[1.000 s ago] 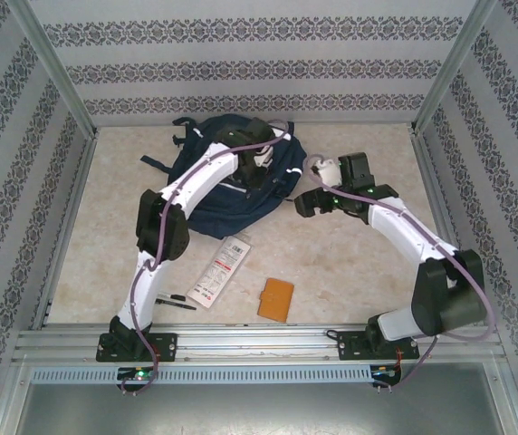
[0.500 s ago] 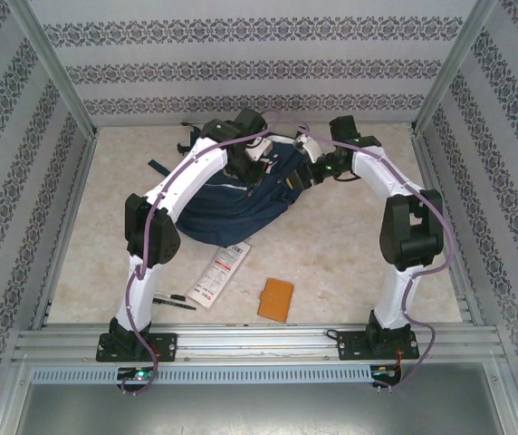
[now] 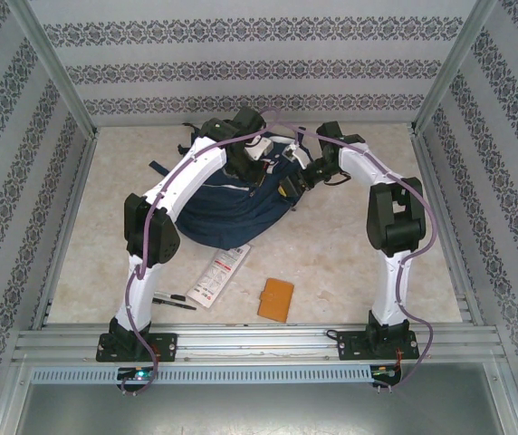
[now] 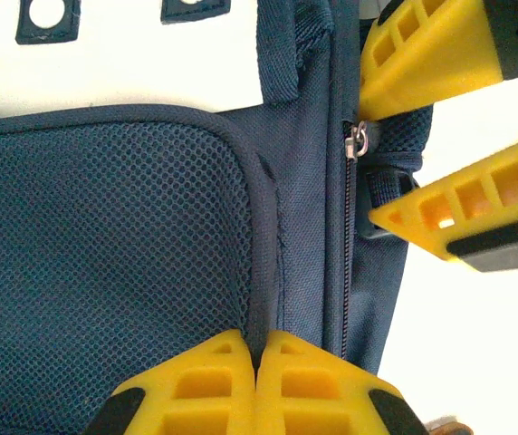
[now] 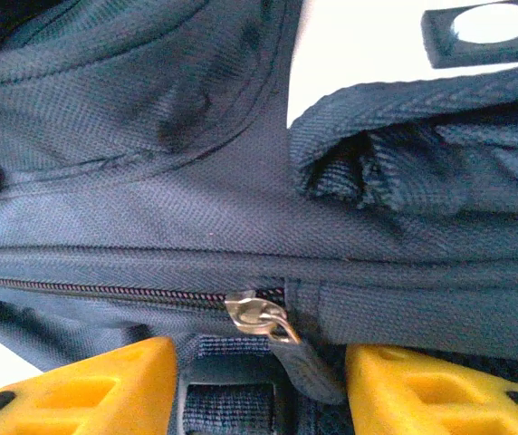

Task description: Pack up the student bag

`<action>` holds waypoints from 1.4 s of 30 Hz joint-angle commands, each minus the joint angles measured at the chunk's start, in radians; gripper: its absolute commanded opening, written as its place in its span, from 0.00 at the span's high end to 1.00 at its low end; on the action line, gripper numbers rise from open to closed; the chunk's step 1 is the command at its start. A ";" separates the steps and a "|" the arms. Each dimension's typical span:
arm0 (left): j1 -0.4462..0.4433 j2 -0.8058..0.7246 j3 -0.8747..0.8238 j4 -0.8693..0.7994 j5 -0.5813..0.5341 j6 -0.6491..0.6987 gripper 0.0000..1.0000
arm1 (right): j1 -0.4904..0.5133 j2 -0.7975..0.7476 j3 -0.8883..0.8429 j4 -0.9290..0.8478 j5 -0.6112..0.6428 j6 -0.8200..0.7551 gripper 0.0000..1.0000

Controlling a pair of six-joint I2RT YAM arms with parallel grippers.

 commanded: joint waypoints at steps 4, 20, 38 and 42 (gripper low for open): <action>0.004 -0.074 0.052 0.013 0.082 0.036 1.00 | 0.004 0.004 0.022 -0.038 -0.038 -0.092 0.45; 0.013 -0.058 0.048 0.039 0.020 0.000 1.00 | 0.002 -0.073 -0.013 -0.122 -0.053 -0.161 1.00; 0.015 0.006 0.024 0.260 0.050 -0.353 1.00 | 0.223 -0.324 -0.429 0.388 -0.117 0.524 1.00; 0.015 0.021 0.011 0.328 0.091 -0.417 1.00 | 0.320 -0.366 -0.592 0.758 0.016 0.863 1.00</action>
